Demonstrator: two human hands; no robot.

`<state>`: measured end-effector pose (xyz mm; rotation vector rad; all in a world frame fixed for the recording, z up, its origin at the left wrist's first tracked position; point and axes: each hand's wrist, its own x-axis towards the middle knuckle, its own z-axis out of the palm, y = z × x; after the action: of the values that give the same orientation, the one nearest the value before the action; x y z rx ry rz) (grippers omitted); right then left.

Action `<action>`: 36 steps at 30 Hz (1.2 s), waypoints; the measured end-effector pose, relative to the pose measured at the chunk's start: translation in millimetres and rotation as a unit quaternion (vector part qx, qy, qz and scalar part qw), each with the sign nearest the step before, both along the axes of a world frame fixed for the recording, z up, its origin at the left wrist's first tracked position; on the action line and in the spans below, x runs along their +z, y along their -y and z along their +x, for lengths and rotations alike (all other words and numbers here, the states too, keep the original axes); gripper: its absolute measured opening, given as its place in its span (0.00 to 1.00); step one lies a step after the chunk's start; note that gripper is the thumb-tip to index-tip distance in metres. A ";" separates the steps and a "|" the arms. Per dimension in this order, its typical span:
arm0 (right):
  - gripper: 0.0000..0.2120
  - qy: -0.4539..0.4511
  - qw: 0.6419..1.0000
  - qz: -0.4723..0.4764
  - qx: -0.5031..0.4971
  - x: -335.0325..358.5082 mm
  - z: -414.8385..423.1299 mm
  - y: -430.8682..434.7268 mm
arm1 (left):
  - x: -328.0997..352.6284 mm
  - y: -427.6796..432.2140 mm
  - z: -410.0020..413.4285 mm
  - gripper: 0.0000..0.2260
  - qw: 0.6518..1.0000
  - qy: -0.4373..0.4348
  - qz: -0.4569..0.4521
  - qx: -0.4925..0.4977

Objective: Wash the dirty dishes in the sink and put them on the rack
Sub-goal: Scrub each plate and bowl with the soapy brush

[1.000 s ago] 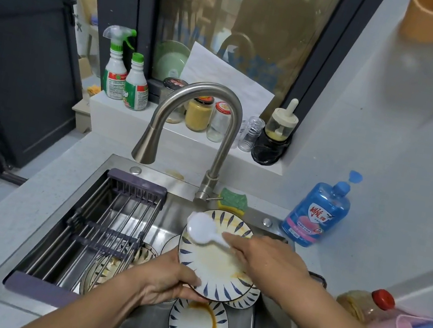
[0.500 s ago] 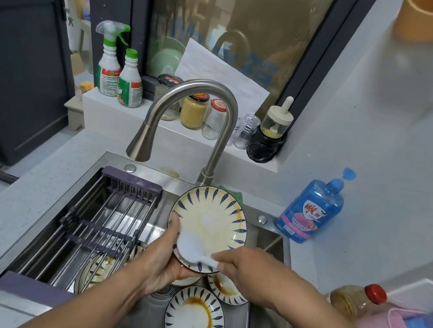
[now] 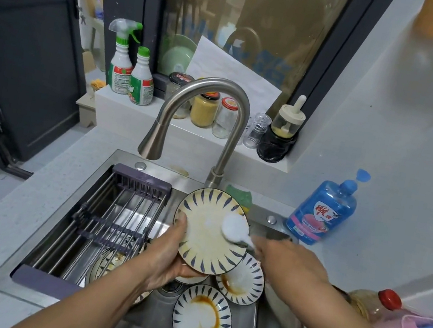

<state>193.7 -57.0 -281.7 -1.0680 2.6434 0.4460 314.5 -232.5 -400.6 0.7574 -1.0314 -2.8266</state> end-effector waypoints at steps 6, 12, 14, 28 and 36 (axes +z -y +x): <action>0.18 0.096 0.991 -0.066 0.065 -4.8 22.4 6.6 | 7.6 -5.6 -1.5 0.25 0.999 0.027 -0.034 -0.014; 0.20 0.020 0.998 -0.058 0.012 -8.2 -5.8 -0.2 | 1.4 -9.9 2.3 0.26 0.999 0.018 -0.028 -0.037; 0.18 0.051 0.993 -0.106 -0.002 -11.2 -7.8 6.3 | 4.5 -14.9 -0.7 0.24 0.997 0.025 -0.048 -0.052; 0.18 0.143 0.984 -0.091 0.063 0.3 9.3 -3.7 | 7.9 -13.5 4.9 0.27 0.998 0.016 -0.041 -0.049; 0.24 -0.033 0.999 -0.037 0.014 -4.4 -14.0 4.4 | 5.2 -6.1 -0.5 0.19 0.994 0.036 -0.097 -0.027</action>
<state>179.7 -61.4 -286.1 -1.1320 2.7251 0.3975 314.0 -226.4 -395.4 0.8266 -1.3340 -2.7069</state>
